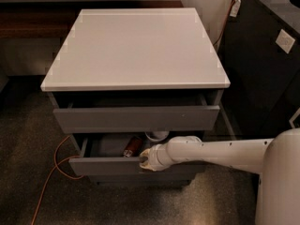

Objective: Pick coke can from middle drawer and place on counter

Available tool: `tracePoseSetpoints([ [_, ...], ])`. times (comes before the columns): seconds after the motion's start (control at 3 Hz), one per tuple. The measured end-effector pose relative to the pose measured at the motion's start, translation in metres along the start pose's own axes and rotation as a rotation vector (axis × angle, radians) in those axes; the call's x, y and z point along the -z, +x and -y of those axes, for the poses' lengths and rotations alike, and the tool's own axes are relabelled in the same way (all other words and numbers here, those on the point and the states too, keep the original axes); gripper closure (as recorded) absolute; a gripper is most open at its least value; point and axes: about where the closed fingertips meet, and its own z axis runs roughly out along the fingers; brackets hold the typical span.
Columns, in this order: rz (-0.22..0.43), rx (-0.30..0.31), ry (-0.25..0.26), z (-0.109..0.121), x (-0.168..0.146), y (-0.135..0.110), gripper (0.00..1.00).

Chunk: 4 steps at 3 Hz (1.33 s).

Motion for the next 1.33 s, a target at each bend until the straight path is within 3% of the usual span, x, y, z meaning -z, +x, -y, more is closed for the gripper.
tracePoseSetpoints([
  [1.33,0.0,0.0,0.0,-0.0002,-0.0001,0.0,1.0],
])
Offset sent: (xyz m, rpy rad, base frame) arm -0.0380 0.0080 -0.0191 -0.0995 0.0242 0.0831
